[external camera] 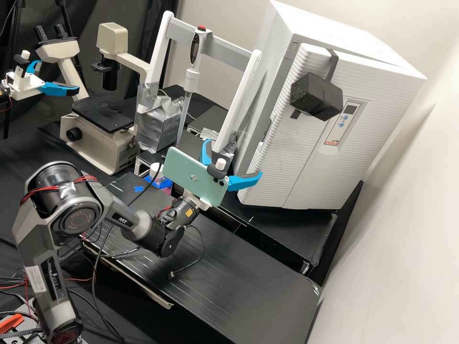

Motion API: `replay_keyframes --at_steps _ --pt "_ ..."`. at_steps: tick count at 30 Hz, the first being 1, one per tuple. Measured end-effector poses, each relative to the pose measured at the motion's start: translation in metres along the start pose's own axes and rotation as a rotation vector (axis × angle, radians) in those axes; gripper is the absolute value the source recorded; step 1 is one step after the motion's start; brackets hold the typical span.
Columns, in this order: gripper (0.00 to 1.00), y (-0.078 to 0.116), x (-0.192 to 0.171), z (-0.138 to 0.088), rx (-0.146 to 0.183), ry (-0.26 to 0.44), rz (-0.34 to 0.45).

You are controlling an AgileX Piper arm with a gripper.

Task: Close the door

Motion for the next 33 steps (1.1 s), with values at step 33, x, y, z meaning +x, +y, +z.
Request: replay_keyframes --at_steps 33 --pt "1.0 -0.021 -0.013 -0.029 -0.022 -0.063 0.144"
